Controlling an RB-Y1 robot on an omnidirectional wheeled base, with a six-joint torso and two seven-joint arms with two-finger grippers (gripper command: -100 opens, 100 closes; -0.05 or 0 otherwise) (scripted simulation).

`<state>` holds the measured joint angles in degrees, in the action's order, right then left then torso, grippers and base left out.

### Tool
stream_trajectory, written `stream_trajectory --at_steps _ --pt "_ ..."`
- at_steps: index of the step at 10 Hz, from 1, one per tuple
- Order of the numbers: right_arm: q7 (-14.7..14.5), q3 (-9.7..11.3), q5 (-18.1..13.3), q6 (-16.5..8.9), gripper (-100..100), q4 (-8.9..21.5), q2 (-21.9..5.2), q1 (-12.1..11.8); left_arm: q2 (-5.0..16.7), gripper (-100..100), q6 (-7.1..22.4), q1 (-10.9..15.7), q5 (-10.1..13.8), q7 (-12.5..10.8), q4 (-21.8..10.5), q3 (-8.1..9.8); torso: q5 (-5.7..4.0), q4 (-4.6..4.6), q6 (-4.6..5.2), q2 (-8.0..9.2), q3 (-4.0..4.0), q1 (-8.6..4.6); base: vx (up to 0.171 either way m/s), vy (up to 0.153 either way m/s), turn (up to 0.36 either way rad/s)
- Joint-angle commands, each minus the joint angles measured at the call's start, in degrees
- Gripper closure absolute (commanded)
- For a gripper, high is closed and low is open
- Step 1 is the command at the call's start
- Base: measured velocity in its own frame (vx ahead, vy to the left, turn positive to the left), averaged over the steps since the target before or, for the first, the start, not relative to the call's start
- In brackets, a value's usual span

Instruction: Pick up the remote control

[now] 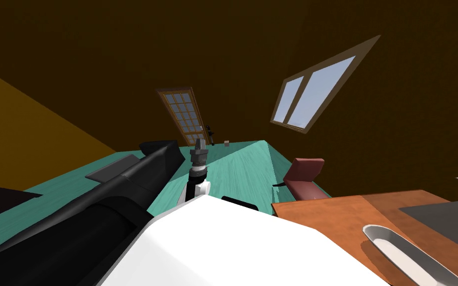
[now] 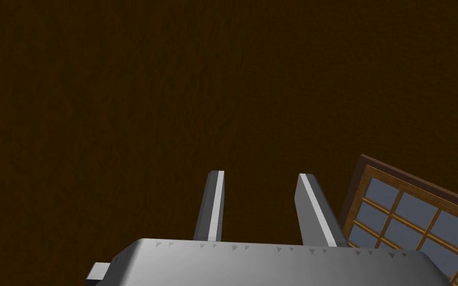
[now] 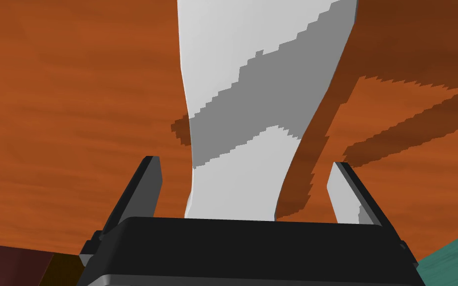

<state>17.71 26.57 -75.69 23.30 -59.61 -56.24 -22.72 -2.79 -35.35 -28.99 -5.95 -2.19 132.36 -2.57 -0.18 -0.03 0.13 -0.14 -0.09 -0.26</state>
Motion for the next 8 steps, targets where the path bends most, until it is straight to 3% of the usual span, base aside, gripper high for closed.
stream_trajectory --at_steps 1,3,5,6,8 --pt "2.86 -0.41 -2.86 -1.76 -100 -2.86 -0.02 0.19 0.00 0 0.00 0.00 0.00 0.00 0.00 0.00 0.00 0.00 0.00 0.00 0.00 0.00 -0.020 -0.033 -0.089" --pt "5.58 -0.41 -6.00 -1.76 -100 -3.66 -0.02 0.19 0.00 0 0.00 0.00 0.00 0.00 0.00 0.00 -0.01 0.01 0.01 0.04 0.03 -0.04 -0.015 -0.031 -0.025" --pt "5.47 -0.42 -6.06 -1.78 -100 -3.67 -0.05 0.13 0.00 0 0.00 0.00 0.00 0.00 0.00 0.00 0.01 0.00 0.01 -0.02 -0.01 0.06 0.000 0.000 0.000" --pt "5.64 -0.41 -6.16 -1.78 100 -3.67 -0.04 0.14 0.00 0 0.00 0.00 0.00 0.00 0.00 0.00 0.02 -0.01 0.01 -0.03 -0.02 0.09 0.000 0.000 0.000" --pt "5.69 -0.41 -6.11 -1.74 100 -3.69 -0.01 0.13 0.00 0 0.00 0.00 0.00 0.00 0.00 0.00 0.02 -0.01 -0.01 -0.03 -0.02 0.07 0.000 0.000 0.000"
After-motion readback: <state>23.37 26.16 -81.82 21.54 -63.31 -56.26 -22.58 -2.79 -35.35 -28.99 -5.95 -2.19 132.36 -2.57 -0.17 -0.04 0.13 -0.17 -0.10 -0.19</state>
